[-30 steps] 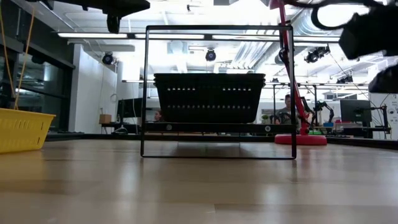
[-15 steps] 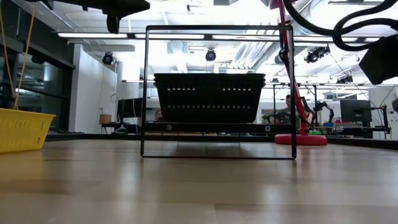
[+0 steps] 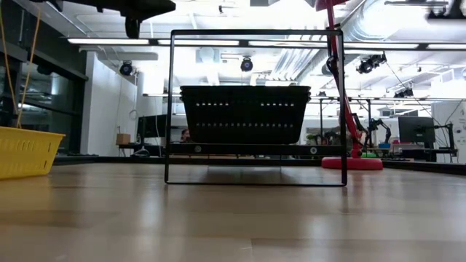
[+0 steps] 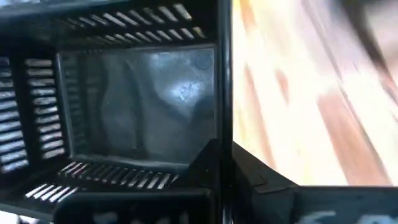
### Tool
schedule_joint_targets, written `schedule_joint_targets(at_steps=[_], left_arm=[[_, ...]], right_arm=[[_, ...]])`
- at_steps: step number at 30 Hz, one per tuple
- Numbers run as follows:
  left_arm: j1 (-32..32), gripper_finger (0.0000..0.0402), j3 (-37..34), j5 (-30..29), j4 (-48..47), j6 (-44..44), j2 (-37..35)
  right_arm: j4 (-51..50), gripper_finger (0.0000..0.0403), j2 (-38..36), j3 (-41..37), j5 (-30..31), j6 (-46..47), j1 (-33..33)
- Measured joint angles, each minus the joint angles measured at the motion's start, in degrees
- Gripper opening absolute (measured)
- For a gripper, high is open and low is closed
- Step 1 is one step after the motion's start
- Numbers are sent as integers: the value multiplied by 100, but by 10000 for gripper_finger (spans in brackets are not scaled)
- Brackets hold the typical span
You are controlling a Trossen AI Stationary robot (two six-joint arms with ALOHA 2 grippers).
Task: Stack baskets on shelf by color
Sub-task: Stack the black bin on top of the black bins on the shelf
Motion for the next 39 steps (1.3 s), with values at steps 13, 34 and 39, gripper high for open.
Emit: schedule_joint_targets(at_steps=[13, 34, 39], left_arm=[[0, 0, 413, 45, 192, 196, -199], [2, 0, 780, -86, 102, 1296, -811], [2, 0, 780, -247, 103, 1298, -802]], right_arm=[[777, 0, 1541, 288, 2534, 2303, -1795], [1571, 0, 3284, 557, 3275, 2852, -2554], [967, 0, 3585, 1000, 3490, 2702, -2611]])
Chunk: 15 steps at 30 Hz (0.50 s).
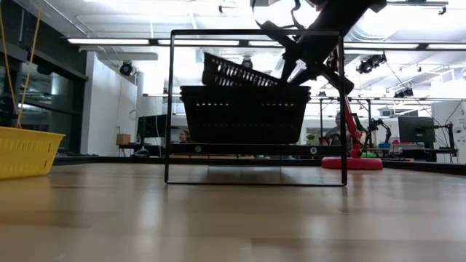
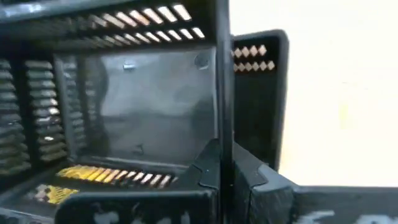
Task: Stack baskets on shelf by color
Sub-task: Stack the black bin on top of the black bins on the shelf
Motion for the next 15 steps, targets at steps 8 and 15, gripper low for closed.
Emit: schedule_joint_targets(at_steps=[8, 15], left_arm=[[0, 0, 0, -29, -1, -109, 0], [0, 0, 0, -37, 0, -109, 0]], right_arm=[[-541, 0, 132, 106, -375, 2, -154], [-509, 0, 133, 106, -521, 33, -245]])
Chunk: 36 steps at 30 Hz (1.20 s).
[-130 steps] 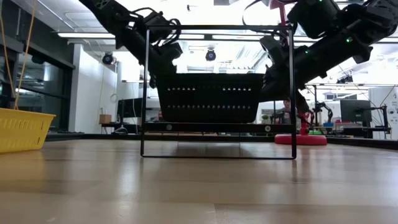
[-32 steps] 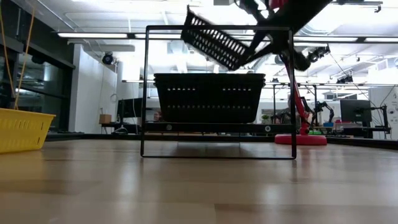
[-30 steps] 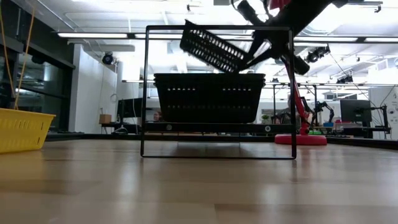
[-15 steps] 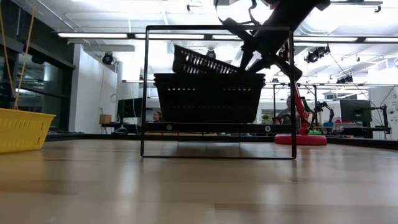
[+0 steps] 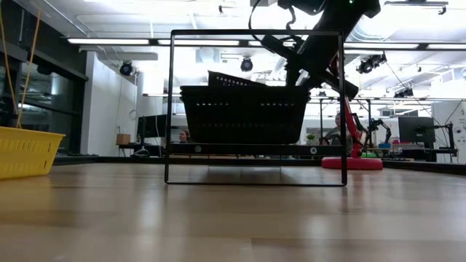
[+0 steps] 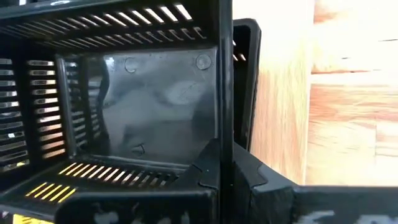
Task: Stack baskets on shelf by color
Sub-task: Stack the black bin on top of the black bins on the shelf, then put the yellow bin on the shelf
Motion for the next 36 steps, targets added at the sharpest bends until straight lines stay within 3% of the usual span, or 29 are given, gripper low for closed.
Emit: schedule_joint_targets(at_steps=[9, 19, 24, 31, 34, 36], left_arm=[[0, 0, 0, -14, 0, -1, 0], [0, 0, 0, -14, 2, -44, 0], [0, 0, 0, -25, 2, -44, 0], [-1, 0, 0, -134, 2, -44, 0], [-2, 0, 0, -180, 2, -44, 13], [-1, 0, 0, -187, 1, -44, 15]], right_arm=[[70, 14, 2, 0, -269, -303, -166], [175, 154, -81, 2, -106, -421, -185], [11, 195, -351, 2, 222, -461, -187], [-327, 190, -789, 2, 177, -1253, -187], [-278, 146, -780, 4, 41, -1637, -181], [-300, 92, -644, 4, 112, -1851, -129]])
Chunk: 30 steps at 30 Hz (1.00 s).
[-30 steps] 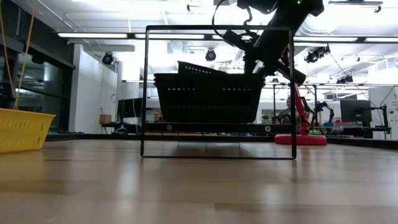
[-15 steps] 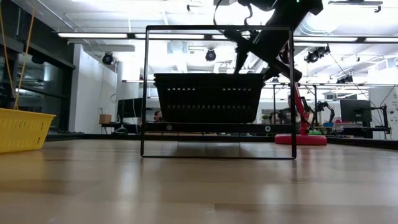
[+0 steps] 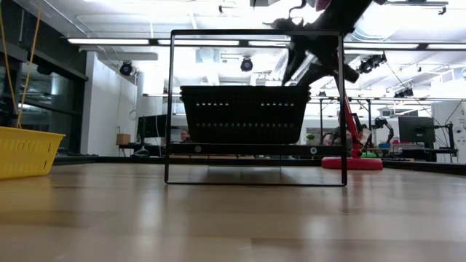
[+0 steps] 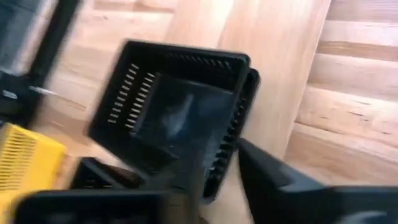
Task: Stack baskets on shelf by color
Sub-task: Put the yellow bin on the shelf
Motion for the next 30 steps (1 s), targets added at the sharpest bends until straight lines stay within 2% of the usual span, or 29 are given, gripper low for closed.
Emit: schedule_joint_targets(at_steps=[2, 3, 6, 8, 19, 24, 30], left_arm=[[0, 0, 0, 1, 3, 0, -1], [-1, 0, 0, 1, 3, -2, -1], [-1, 0, 0, 0, 3, -46, 0], [3, 0, 0, -2, 3, -48, -2], [3, 0, 0, -141, 3, -64, 0], [3, 0, 0, -224, -225, -50, 0], [2, 0, 0, -279, -520, -351, 4]], right_arm=[[2, 30, 154, -7, 109, -104, 48], [101, 16, 196, -7, 187, -219, 75], [302, 21, 222, -7, 555, -426, 131], [308, 10, 222, -7, 691, -545, 149], [222, 0, 556, -9, 273, -1081, 131], [-429, 0, 40, -7, -378, -1926, 357], [-1981, 0, -1007, -7, -1760, -2285, 1041]])
